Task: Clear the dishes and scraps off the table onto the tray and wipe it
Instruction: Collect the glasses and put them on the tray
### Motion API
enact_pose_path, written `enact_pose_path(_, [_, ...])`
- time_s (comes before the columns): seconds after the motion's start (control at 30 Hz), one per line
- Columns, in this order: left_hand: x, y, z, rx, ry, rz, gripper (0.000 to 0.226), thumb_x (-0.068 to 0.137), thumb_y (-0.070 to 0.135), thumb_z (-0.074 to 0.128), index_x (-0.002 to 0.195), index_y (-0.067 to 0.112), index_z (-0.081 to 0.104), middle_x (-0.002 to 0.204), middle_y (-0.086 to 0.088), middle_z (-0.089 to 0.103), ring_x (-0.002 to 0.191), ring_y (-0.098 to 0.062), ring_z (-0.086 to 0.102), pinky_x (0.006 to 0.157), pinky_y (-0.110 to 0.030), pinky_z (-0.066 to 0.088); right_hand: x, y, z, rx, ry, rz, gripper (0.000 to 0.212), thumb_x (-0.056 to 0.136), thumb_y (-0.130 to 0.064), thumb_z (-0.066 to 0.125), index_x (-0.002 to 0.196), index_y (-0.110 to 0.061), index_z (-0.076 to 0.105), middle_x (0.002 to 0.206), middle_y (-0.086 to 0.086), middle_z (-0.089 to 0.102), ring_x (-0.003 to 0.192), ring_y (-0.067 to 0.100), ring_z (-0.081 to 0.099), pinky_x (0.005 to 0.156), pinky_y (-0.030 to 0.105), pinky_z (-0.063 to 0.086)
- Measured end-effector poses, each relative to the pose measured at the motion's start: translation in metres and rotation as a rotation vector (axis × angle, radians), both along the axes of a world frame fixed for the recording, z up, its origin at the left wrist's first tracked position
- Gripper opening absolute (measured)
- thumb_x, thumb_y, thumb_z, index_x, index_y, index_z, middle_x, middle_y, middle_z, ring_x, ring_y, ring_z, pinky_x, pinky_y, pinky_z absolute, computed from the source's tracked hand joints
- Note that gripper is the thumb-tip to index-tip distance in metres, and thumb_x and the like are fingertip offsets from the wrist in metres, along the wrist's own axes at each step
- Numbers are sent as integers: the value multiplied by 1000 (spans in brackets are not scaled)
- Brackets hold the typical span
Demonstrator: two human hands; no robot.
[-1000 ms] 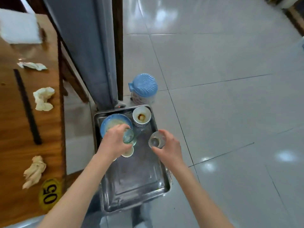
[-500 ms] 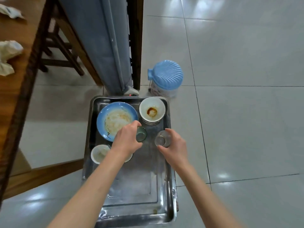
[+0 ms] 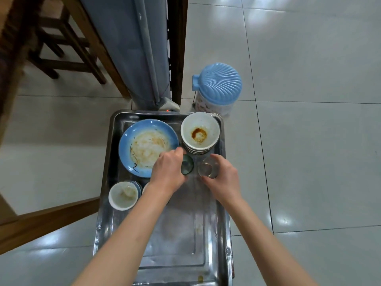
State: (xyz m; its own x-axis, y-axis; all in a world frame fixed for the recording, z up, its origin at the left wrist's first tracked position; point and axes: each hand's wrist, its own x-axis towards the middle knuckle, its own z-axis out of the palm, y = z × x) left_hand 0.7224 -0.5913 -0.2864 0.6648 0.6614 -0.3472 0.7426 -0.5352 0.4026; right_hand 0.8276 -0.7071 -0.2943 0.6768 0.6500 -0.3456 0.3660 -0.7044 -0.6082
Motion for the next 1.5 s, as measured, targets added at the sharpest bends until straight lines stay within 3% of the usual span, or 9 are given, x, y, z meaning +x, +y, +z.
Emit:
enact_pose_path(0.23, [8,-1,-6,21,61,-22,48,68,29,81,100,8,52,99,-12,59,97,-27,51,73,-31,43,4,5,-5,36,-8,-9,49,68,-10,72,114,-18,60,108,1,65,99,20,59,80,25,45])
enact_pose_path(0.57, [9,-1,-14,-14,68,-15,57,69,31,80,115,7,54,105,-13,58,103,-26,50,81,-31,44,6,2,-10,18,-15,47,55,64,-12,76,116,-19,59,110,0,64,100,18,58,77,18,39])
enact_pose_path(0.93, [4,-2,-8,-13,46,-7,62,67,30,82,117,8,51,109,-12,58,104,-26,51,82,-31,44,4,-2,-3,12,-3,43,74,60,-12,79,128,-20,51,124,-3,58,111,16,55,86,16,38])
enact_pose_path(1.0, [1,-1,-2,-20,33,2,64,66,29,82,117,8,50,108,-12,59,104,-27,51,80,-31,43,4,-3,2,0,-17,42,76,60,-13,79,130,-21,50,128,-4,55,114,15,53,89,21,42])
enact_pose_path(1.1, [-5,3,13,-34,-8,22,66,64,27,83,117,10,48,106,-9,60,100,-27,52,76,-30,40,4,-5,18,-27,-39,61,80,61,-17,80,133,-22,45,135,-3,50,120,15,50,95,28,44])
enact_pose_path(1.3, [-18,16,70,-63,-4,48,90,61,31,85,136,13,39,123,-9,56,113,-29,49,91,-36,42,-1,-6,74,-1,-31,66,87,61,-21,83,137,-20,42,139,-2,47,126,13,44,98,17,31])
enact_pose_path(1.5, [-46,19,145,-39,-20,79,93,62,33,83,140,15,36,131,-9,53,120,-28,47,94,-37,40,-22,-3,151,51,-40,125,89,61,-20,85,138,-21,41,138,-4,48,124,11,44,94,12,28])
